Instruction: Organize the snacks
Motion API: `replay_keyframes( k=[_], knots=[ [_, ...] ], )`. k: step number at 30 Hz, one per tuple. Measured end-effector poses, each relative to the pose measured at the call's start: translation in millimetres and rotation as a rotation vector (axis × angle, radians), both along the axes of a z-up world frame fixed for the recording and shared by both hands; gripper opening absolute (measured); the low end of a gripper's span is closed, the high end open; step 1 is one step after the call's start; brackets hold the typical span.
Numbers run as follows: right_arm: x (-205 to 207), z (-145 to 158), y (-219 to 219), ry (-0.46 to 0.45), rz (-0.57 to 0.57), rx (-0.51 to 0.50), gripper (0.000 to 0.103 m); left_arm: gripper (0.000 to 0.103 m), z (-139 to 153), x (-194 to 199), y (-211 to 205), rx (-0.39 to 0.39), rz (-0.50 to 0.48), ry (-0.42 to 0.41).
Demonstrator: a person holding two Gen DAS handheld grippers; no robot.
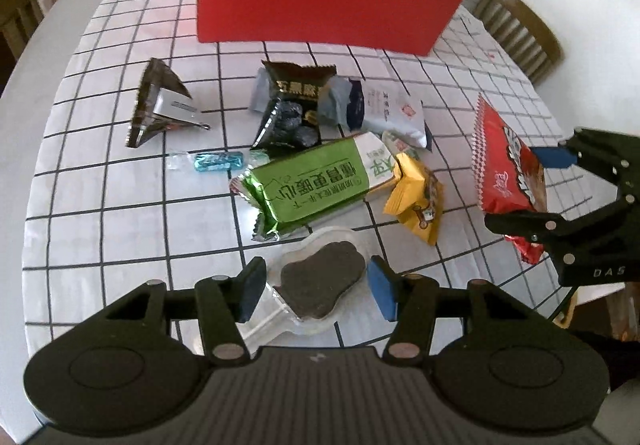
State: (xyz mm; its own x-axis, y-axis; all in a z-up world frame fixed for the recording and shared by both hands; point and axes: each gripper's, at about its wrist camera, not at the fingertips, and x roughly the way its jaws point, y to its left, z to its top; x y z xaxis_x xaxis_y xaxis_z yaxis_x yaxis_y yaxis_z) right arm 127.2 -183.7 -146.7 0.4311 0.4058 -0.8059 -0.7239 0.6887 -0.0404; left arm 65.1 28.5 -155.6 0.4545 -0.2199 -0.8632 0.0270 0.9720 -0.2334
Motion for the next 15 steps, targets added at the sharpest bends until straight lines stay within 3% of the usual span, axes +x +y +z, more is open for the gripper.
replay_keyframes(
  k=[10, 15],
  knots=[
    [-1, 28, 0, -0.048, -0.047, 0.05, 0.073, 0.053, 32, -4, 12, -0.031, 0.067, -0.085],
    [3, 42, 1, -0.071, -0.069, 0.074, 0.073, 0.043, 47, 1, 13, -0.041, 0.079, -0.121]
  ],
)
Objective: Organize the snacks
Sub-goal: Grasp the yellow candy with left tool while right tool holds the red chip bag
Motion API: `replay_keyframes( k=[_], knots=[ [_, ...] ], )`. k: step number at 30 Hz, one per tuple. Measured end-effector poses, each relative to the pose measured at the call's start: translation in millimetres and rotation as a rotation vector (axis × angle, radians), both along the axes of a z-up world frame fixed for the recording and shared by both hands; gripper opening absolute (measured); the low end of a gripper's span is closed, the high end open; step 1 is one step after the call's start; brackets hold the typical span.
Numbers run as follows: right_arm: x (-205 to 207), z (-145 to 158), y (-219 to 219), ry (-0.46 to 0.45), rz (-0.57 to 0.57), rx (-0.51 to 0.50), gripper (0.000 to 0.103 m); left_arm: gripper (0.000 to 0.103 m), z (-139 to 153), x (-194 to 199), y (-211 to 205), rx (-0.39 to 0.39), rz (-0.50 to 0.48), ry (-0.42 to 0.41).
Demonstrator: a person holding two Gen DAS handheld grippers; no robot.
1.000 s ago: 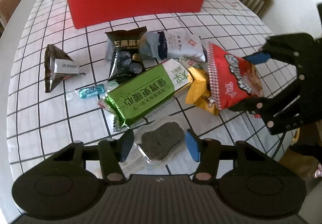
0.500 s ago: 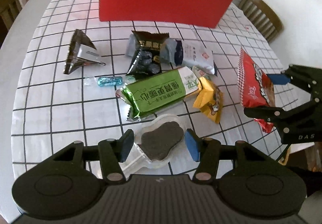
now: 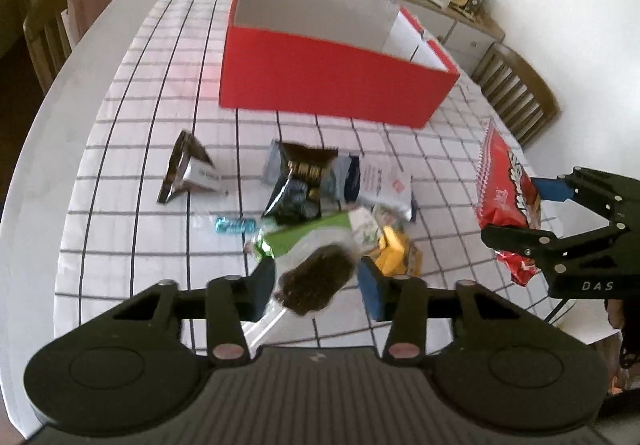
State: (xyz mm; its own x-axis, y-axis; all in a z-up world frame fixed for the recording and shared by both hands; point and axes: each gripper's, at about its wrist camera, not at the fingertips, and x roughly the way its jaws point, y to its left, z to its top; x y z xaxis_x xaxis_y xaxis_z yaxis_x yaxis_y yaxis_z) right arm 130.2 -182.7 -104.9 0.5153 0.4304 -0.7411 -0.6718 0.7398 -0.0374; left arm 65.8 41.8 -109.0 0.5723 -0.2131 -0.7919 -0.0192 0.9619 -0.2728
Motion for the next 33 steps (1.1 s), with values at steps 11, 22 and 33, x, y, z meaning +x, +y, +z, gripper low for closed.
replay_keyframes(
  k=[11, 22, 33],
  knots=[
    [10, 10, -3, -0.013, -0.027, 0.009, 0.073, 0.039, -10, 9, -8, 0.029, -0.064, 0.025],
    [4, -6, -1, 0.047, -0.026, 0.018, 0.073, 0.075, -48, 13, -19, 0.079, -0.103, 0.122],
    [1, -17, -3, 0.077, -0.04, 0.008, 0.073, 0.075, -67, 16, -46, 0.258, -0.146, 0.124]
  ],
)
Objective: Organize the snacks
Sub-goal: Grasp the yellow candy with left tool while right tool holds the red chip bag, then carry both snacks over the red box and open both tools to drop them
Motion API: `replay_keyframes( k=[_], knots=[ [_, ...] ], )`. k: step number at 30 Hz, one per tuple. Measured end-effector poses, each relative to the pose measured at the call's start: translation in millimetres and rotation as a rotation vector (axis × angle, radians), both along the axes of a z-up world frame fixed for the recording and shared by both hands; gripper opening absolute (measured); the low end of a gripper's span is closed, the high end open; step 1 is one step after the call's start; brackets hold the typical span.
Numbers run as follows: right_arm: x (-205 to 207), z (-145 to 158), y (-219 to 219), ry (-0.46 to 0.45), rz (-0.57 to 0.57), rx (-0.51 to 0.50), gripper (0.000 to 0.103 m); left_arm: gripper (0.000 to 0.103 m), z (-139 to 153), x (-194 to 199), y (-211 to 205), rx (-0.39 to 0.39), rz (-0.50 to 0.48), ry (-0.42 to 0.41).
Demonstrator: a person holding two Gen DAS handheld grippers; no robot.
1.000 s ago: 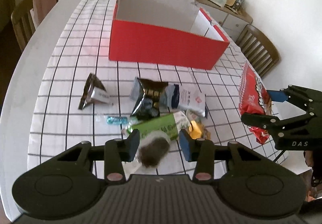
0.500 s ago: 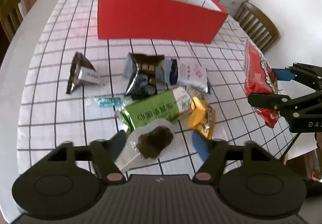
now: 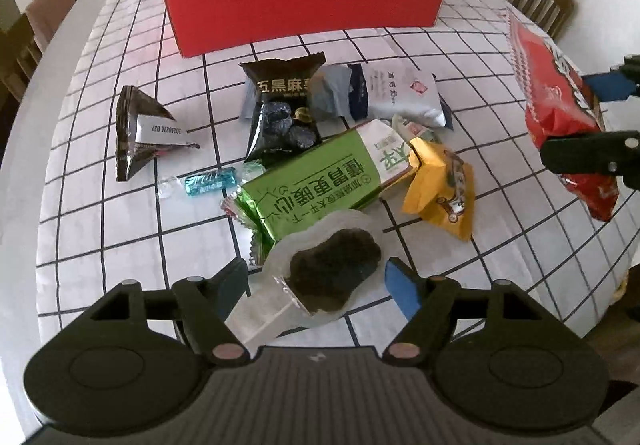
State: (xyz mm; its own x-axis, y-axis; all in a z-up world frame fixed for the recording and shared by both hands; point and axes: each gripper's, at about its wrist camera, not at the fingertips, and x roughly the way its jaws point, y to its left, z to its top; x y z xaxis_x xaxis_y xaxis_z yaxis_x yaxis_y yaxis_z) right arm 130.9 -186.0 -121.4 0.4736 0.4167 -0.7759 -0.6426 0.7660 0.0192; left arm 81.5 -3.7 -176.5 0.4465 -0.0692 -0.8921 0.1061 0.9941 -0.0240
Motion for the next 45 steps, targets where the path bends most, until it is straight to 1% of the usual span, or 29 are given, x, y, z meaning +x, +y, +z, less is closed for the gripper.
replay_keyframes(
  k=[4, 6, 7, 8, 15, 17, 24, 26, 28, 31, 34, 39, 45],
  knots=[
    [1, -2, -2, 0.006, -0.005, -0.001, 0.073, 0.075, -1, 1, -1, 0.009, 0.008, -0.003],
    [2, -3, -2, 0.009, -0.007, 0.0, 0.073, 0.069, 0, 1, 0, 0.012, 0.019, -0.007],
    [2, -3, -2, 0.01, -0.009, 0.0, 0.073, 0.06, 1, 1, 1, 0.014, 0.026, -0.012],
    [2, -3, -2, 0.011, -0.01, 0.0, 0.073, 0.056, 2, 2, 2, 0.016, 0.037, -0.015],
    [2, -4, -2, 0.012, -0.012, -0.001, 0.073, 0.054, 4, 1, 12, -0.042, 0.076, -0.01],
    [2, -4, -2, 0.01, -0.014, -0.002, 0.073, 0.048, 6, -1, 18, -0.071, 0.1, -0.004],
    [-1, -3, -2, 0.0, -0.026, -0.002, 0.073, 0.038, 13, -12, 31, -0.133, 0.141, -0.015],
    [-3, -2, -1, -0.002, -0.027, -0.001, 0.073, 0.026, 17, -15, 34, -0.155, 0.148, -0.03],
    [-4, -1, -1, -0.006, -0.025, 0.0, 0.073, 0.018, 22, -17, 35, -0.18, 0.147, -0.04],
    [-6, 2, 0, -0.016, -0.024, 0.003, 0.073, 0.011, 26, -20, 33, -0.183, 0.147, -0.051],
    [-8, 6, 1, -0.027, -0.024, 0.011, 0.073, 0.01, 29, -24, 32, -0.193, 0.146, -0.06],
    [-11, 10, 3, -0.042, -0.03, 0.019, 0.073, 0.01, 37, -25, 36, -0.205, 0.173, -0.077],
    [-10, 22, 2, -0.07, -0.043, 0.031, 0.073, 0.01, 60, -23, 39, -0.217, 0.182, -0.124]
  ],
)
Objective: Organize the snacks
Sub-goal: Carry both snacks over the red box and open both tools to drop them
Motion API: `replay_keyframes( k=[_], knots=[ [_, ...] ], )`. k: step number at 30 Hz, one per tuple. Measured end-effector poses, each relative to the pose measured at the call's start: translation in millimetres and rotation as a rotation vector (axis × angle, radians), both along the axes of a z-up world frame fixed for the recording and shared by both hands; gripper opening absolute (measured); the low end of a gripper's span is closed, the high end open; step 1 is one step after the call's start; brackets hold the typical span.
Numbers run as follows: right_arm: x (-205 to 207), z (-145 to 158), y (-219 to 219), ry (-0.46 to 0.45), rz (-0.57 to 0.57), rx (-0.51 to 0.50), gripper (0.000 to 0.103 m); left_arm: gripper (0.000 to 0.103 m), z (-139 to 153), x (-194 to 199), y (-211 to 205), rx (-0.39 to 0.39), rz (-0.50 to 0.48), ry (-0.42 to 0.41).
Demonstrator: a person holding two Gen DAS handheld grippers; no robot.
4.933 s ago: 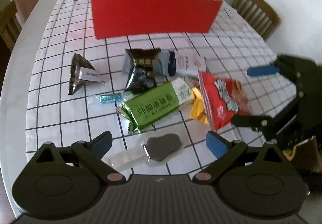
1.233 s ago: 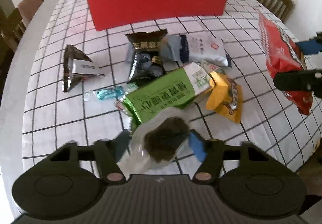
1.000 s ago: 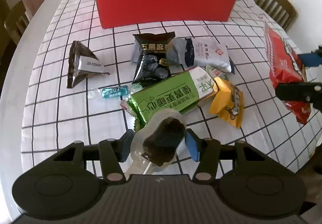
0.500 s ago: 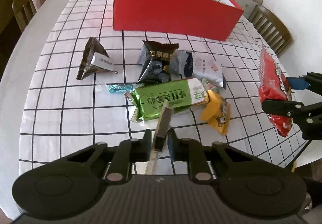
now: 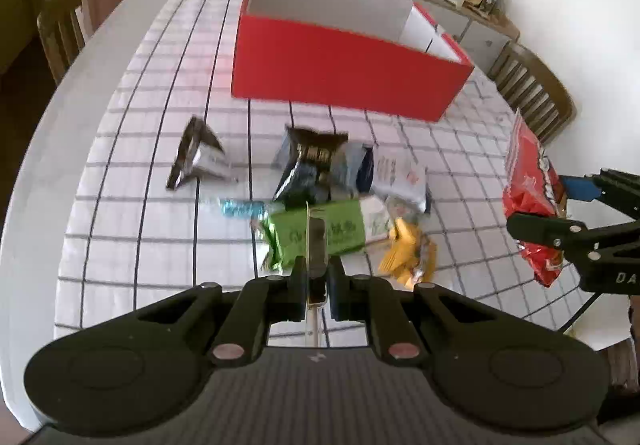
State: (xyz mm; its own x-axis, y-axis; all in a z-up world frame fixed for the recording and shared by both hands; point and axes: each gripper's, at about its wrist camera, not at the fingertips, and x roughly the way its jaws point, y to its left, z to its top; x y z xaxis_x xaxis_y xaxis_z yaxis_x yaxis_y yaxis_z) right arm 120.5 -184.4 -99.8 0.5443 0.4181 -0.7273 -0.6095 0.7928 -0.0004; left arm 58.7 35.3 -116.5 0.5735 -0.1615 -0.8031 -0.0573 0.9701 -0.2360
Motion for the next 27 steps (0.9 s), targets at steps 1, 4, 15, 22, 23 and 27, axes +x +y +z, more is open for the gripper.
replay_keyframes(
  k=[1, 4, 15, 22, 23, 27],
  knots=[
    [1, 3, 0, -0.006, -0.002, 0.002, 0.073, 0.01, 5, 2, 0, -0.001, -0.001, -0.008],
    [5, 11, 1, -0.03, -0.005, 0.006, 0.073, 0.01, 18, 10, -2, 0.013, 0.007, -0.031],
    [54, 44, 3, -0.112, -0.047, 0.019, 0.073, 0.01, 62, 65, -7, 0.064, 0.017, -0.131],
    [101, 60, 11, -0.136, -0.065, 0.027, 0.073, 0.01, 80, 114, -5, 0.085, 0.044, -0.161],
    [108, 61, 13, -0.135, -0.065, 0.028, 0.073, 0.01, 82, 121, -4, 0.088, 0.05, -0.164],
    [133, 65, 21, -0.141, -0.071, 0.023, 0.073, 0.01, 87, 148, -1, 0.105, 0.055, -0.169]
  ],
)
